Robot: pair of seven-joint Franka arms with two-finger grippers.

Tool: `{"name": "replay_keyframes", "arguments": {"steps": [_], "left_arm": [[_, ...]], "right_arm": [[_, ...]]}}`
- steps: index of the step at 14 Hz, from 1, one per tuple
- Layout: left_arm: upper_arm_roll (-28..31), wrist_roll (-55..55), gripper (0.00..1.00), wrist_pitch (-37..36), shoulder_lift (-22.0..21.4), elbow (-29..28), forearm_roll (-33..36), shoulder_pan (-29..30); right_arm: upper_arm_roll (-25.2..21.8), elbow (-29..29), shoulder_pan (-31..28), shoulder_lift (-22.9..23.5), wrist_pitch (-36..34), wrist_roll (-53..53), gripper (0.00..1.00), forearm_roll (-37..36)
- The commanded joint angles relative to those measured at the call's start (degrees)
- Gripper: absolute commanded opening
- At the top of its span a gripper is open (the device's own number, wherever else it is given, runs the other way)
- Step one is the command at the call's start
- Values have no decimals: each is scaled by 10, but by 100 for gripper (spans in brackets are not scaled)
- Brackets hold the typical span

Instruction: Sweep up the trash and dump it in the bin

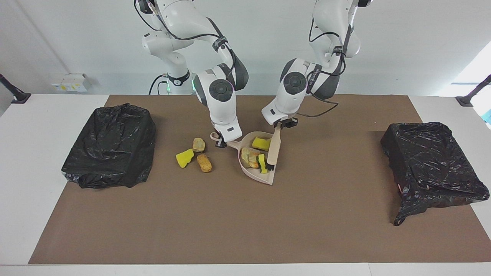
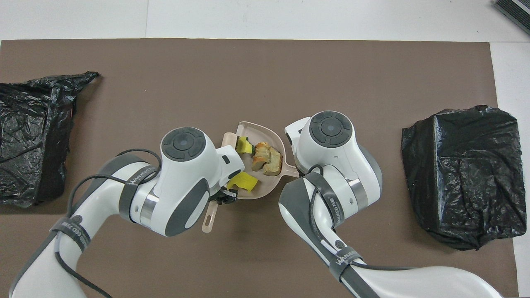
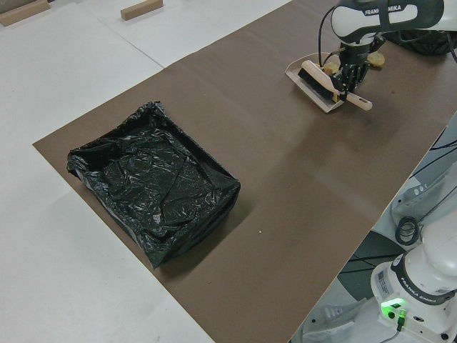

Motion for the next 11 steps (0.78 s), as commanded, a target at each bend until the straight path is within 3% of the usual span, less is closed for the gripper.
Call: {"name": "replay_keyframes", "arguments": {"steps": [1,7,11], "left_arm": [[-2,-1,0,-1,-8,-8,21,34],[-2,-2,0,-5,-8,-12,22,53],[-14,-95,0,-18,-15,18,21,14]], "right_arm": [[2,-14,-10,-18,10,7,0,0],[1,-9,-32,-35,5,3,0,-1],[1,-16,-47,-40,3,-22,0,-2]]}}
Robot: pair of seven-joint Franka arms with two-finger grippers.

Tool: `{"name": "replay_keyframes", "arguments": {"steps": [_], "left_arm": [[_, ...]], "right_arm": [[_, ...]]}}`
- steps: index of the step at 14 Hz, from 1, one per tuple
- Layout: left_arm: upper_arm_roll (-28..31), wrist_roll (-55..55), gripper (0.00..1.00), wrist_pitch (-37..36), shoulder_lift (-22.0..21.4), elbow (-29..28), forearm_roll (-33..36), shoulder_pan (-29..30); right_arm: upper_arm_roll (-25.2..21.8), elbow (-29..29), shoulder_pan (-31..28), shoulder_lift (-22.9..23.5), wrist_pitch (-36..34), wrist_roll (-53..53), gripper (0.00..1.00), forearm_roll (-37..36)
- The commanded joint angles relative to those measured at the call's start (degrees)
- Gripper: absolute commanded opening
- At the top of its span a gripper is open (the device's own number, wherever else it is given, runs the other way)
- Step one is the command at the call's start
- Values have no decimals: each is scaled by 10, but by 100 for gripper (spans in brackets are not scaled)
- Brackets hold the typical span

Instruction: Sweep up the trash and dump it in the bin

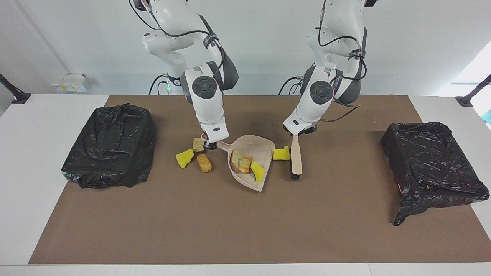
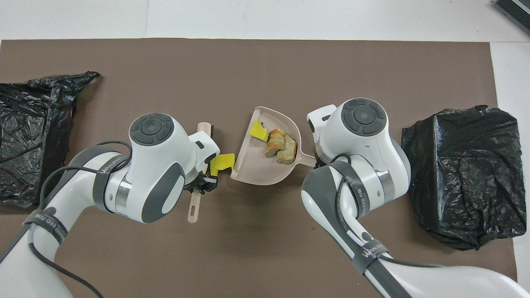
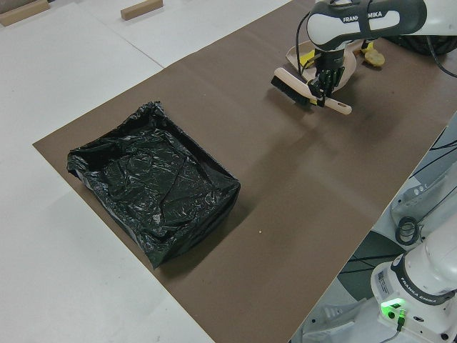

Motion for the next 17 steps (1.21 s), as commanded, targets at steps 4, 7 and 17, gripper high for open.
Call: {"name": "replay_keyframes", "arguments": {"steps": [4,7,17], "left_arm": [[-7,-141,0,-14,-14,35,9,-90],[-10,-176,0,-22,-34,38,8,-119],[-15,-234,0,-33,-120,5,-28,-118]], "right_arm": [[4,-45,2,-33,12,-15,0,-10],[4,-48,3,-35,9,-44,0,-31],[5,-47,2,-35,6,-45,0,-39]]}}
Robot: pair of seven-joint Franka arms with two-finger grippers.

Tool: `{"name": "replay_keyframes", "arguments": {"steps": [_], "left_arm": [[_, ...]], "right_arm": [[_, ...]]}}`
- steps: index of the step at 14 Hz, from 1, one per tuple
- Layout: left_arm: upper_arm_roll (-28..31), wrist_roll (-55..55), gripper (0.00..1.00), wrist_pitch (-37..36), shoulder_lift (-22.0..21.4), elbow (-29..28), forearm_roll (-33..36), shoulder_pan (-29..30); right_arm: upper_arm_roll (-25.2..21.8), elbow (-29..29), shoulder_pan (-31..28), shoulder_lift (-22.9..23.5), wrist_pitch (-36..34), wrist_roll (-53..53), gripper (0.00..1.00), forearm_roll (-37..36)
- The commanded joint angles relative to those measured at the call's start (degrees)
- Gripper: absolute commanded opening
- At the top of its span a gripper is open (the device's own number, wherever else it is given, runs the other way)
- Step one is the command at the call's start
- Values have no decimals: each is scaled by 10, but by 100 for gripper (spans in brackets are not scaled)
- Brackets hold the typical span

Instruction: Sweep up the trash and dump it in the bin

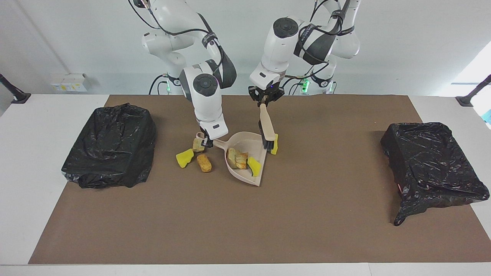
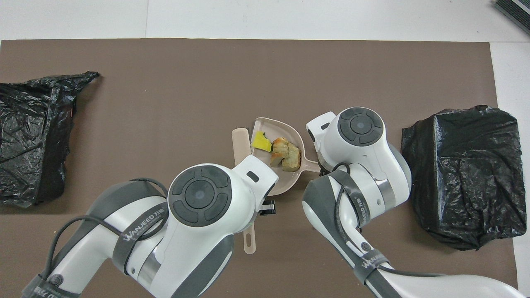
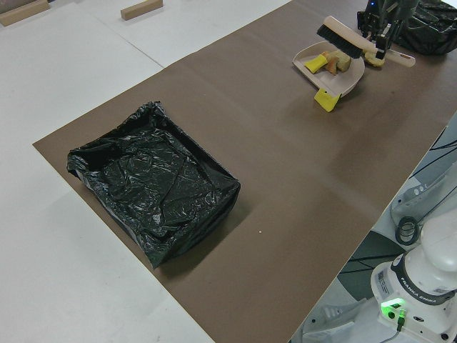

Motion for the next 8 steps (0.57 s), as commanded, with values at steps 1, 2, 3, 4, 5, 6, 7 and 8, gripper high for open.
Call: {"name": "replay_keyframes", "arguments": {"steps": [1,2,3,4,5,6,7,8], "left_arm": [[10,-5,0,-10,-25,-54,-1,4],[11,-1,0,-11,-18,-71,1,18],[11,8,0,-6,-18,-100,1,36],[11,24,0,-1,-25,-122,1,46],[11,39,0,0,-27,-137,1,65],[10,54,0,4,-27,-151,1,73],[10,69,0,21,-22,-163,1,73],[9,81,0,47,-18,-176,1,70]], "right_arm": [[2,-16,-4,-17,8,-13,0,-5],[2,-16,-4,-17,9,-22,0,-6],[2,-16,-4,-17,7,-52,0,-8],[1,-16,-6,-18,5,-82,0,-16],[2,-17,-11,-18,5,-98,0,-25],[2,-17,-12,-18,5,-109,0,-26],[2,-18,-12,-18,5,-116,0,-26],[2,-21,-12,-17,5,-123,0,-26]]}}
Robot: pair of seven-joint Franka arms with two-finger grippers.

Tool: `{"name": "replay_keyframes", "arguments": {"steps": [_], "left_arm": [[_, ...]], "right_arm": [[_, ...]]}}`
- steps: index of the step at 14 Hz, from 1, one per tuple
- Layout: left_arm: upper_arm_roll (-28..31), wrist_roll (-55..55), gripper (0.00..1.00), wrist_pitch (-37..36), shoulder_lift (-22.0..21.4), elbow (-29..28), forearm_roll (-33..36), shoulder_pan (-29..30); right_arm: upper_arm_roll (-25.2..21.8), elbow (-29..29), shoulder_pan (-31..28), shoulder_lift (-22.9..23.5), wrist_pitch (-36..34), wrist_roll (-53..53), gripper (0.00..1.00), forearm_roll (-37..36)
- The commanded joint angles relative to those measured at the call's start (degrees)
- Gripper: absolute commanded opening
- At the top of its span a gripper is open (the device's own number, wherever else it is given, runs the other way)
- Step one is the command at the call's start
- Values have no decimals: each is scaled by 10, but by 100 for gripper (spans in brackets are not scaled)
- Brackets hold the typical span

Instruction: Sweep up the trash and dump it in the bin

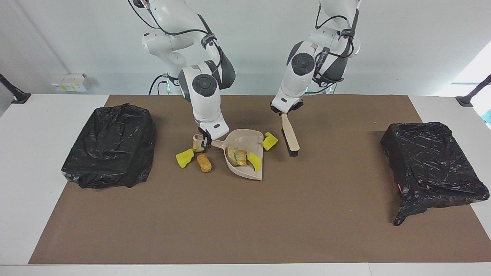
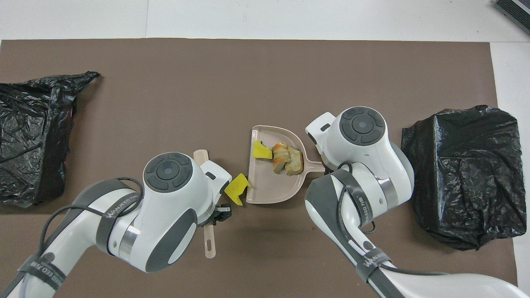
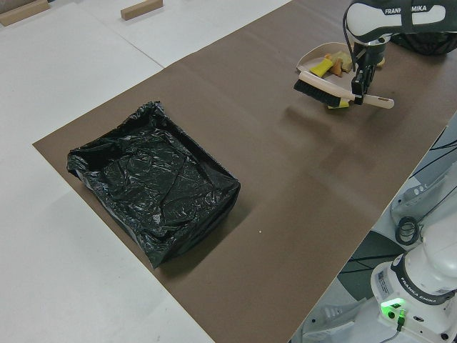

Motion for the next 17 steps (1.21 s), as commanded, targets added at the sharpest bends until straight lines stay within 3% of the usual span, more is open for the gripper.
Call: {"name": "replay_keyframes", "arguments": {"steps": [1,11,14,17], "left_arm": [[-6,22,0,67,-14,-59,0,-8],[-9,-19,0,173,-11,-54,-46,-136],[-5,-17,0,161,-6,-48,-37,-120],[-5,-8,0,155,2,-48,-20,-62]], "right_arm": [[3,-25,-4,-15,5,-25,0,-10],[7,-32,18,-9,15,38,0,-8],[7,-32,18,-9,15,38,0,-8],[7,-27,13,-5,12,39,0,-6]]}}
